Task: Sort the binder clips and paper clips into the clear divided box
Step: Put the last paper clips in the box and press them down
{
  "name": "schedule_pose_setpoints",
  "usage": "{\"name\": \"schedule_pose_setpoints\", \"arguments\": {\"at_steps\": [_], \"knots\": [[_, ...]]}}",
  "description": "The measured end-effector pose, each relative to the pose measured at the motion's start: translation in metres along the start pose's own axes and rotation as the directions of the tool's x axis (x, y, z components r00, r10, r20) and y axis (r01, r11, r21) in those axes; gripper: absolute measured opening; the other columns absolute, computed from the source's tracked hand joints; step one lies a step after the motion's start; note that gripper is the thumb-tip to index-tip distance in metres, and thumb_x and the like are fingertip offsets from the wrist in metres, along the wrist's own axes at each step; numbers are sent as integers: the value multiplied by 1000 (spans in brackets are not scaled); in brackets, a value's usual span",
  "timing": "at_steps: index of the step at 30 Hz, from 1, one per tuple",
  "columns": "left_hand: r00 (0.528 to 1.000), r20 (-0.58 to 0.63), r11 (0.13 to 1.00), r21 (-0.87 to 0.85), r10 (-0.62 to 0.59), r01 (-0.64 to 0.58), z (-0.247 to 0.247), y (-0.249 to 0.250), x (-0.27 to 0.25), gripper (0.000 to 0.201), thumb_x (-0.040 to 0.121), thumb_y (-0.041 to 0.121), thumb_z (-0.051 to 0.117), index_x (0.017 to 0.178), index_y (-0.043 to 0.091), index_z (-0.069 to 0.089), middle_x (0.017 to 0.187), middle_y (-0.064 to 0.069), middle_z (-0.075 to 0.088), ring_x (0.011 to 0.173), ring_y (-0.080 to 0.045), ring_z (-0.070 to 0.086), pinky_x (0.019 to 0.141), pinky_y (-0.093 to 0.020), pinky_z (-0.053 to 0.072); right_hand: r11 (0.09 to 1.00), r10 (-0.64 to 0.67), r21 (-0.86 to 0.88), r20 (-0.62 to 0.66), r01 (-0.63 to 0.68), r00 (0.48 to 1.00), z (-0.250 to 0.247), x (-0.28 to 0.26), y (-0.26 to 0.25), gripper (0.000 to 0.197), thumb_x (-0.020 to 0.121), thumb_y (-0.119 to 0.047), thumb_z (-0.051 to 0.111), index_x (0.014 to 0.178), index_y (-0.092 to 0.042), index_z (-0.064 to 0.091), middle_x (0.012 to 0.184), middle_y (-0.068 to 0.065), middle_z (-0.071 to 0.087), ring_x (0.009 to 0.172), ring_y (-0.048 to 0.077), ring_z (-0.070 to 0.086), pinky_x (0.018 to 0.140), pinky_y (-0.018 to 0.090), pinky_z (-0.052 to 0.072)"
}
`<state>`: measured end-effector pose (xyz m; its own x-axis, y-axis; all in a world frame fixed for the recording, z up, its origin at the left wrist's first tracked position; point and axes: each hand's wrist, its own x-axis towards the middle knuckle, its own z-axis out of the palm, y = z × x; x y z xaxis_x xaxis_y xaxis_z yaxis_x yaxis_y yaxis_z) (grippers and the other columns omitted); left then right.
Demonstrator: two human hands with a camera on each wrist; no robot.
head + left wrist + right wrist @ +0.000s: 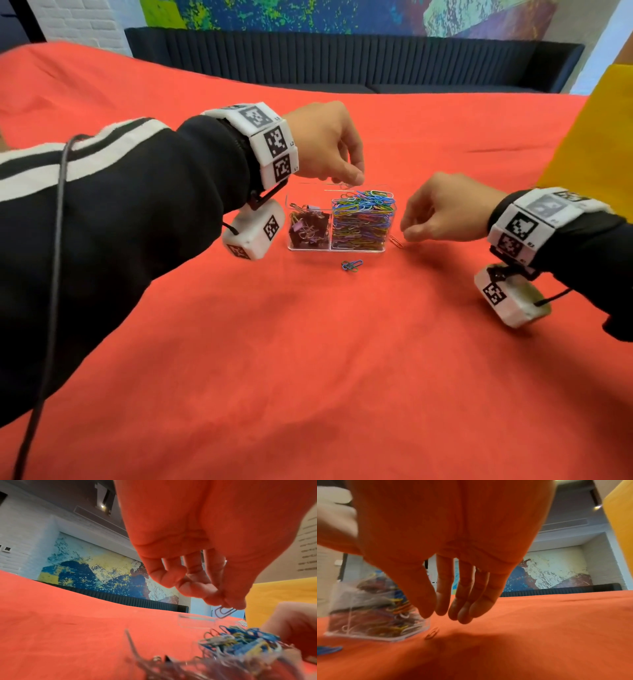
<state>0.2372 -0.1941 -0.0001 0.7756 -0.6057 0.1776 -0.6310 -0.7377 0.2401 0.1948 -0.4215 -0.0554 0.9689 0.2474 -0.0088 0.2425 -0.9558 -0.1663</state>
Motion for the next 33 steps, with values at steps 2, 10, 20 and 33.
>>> {"name": "schedule_pose_setpoints", "arguments": {"at_steps": [2, 10, 20, 33], "knots": [[1000, 0, 999, 27, 17, -17, 7, 6, 4, 11, 77, 35, 75, 80, 24, 77, 63, 6, 71, 51, -2, 61, 47, -4, 40, 999, -41, -29, 12, 41, 999, 7, 5, -7, 6, 74, -32, 76, 79, -29, 76, 65, -17, 69, 64, -4, 61, 61, 19, 41], [998, -69, 998, 56, 13, -9, 4, 6, -7, 13, 80, 31, 69, 90, 29, 78, 67, 12, 71, 59, 5, 62, 67, -16, 49, 992, -13, -124, -25, 10, 1000, 17, 20, -16, 10, 72, -24, 73, 65, -21, 66, 68, -5, 69, 70, 19, 64, 67, 26, 49], [983, 169, 934, 334, 73, -127, 35, 31, -69, 23, 72, 49, 67, 82, 29, 75, 67, 9, 69, 63, -14, 64, 60, -27, 53, 999, 50, 30, -199, -45, 979, -18, 13, -9, 11, 72, -17, 79, 70, -26, 74, 67, -9, 69, 72, 10, 67, 67, 23, 48], [996, -59, 964, 254, -67, 80, -8, -19, -49, 10, 76, 41, 69, 80, 33, 74, 56, 13, 61, 56, 5, 54, 67, -26, 50, 981, -154, 73, -274, 180, 949, -46, 16, -59, 11, 73, -16, 81, 79, -25, 78, 65, -12, 69, 53, -10, 58, 60, 18, 44]]}}
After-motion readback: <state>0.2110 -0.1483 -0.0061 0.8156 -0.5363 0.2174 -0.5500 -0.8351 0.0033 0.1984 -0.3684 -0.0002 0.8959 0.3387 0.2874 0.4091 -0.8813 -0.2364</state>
